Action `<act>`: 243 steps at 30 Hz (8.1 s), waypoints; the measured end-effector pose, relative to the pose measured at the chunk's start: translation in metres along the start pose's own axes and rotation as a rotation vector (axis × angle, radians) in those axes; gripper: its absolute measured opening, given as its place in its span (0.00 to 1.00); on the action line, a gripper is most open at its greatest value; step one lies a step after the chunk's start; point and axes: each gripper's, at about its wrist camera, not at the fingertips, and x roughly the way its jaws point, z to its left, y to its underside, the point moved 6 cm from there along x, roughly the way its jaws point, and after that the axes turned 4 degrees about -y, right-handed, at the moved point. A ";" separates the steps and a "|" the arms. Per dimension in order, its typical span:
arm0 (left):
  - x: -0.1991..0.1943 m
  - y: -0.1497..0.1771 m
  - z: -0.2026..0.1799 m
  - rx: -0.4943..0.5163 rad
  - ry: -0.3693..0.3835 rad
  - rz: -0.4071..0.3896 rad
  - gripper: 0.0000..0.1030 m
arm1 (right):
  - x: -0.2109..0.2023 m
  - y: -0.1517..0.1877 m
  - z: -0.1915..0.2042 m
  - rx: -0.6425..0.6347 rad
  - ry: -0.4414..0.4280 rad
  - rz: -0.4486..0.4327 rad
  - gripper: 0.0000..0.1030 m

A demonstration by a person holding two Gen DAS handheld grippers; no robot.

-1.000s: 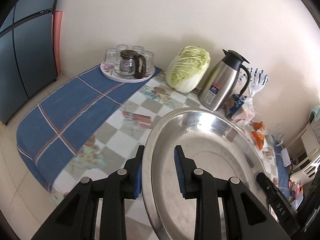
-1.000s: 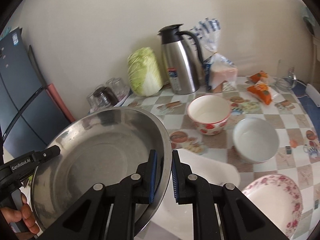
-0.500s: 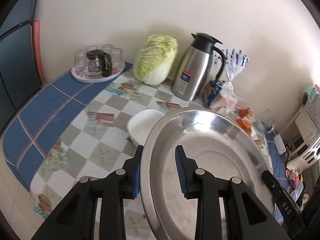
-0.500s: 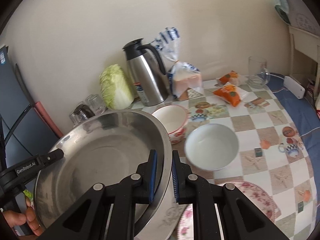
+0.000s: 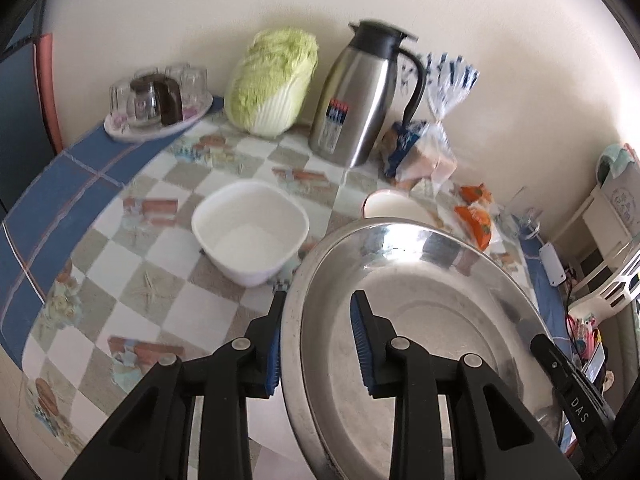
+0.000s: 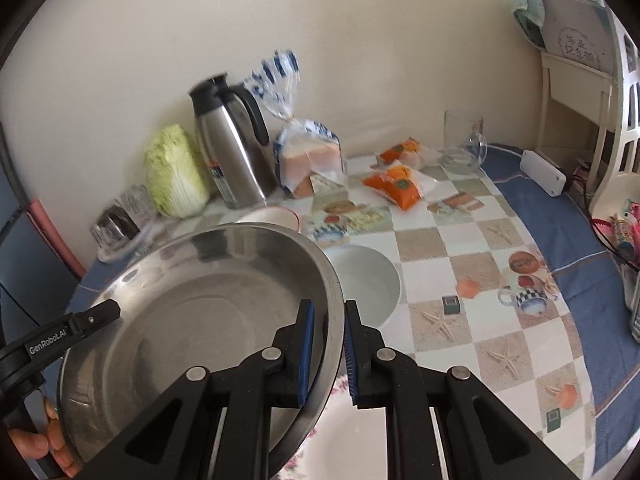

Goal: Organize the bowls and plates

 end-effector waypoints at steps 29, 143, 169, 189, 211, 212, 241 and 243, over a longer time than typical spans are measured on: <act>0.040 0.022 0.048 -0.111 -0.052 0.189 0.31 | 0.055 0.043 0.020 -0.059 0.028 0.222 0.17; 0.013 0.014 0.038 -0.010 -0.188 0.097 1.00 | 0.034 0.036 0.022 -0.089 0.108 0.189 1.00; -0.043 0.072 -0.065 0.216 -0.031 -0.040 1.00 | -0.029 0.075 -0.045 0.220 0.126 0.114 1.00; -0.044 0.119 -0.123 0.295 0.163 0.039 1.00 | -0.049 0.091 -0.105 0.347 0.186 0.114 1.00; -0.020 0.164 -0.154 0.248 0.210 0.216 1.00 | -0.047 0.101 -0.143 0.434 0.102 0.125 1.00; -0.018 0.165 -0.153 0.238 0.207 0.227 1.00 | -0.045 0.102 -0.142 0.436 0.092 0.131 1.00; 0.037 0.178 -0.108 -0.044 0.147 0.434 0.40 | 0.002 0.139 -0.141 0.568 -0.024 0.320 0.11; 0.038 0.177 -0.106 -0.065 0.150 0.434 0.36 | 0.005 0.143 -0.142 0.580 -0.033 0.336 0.10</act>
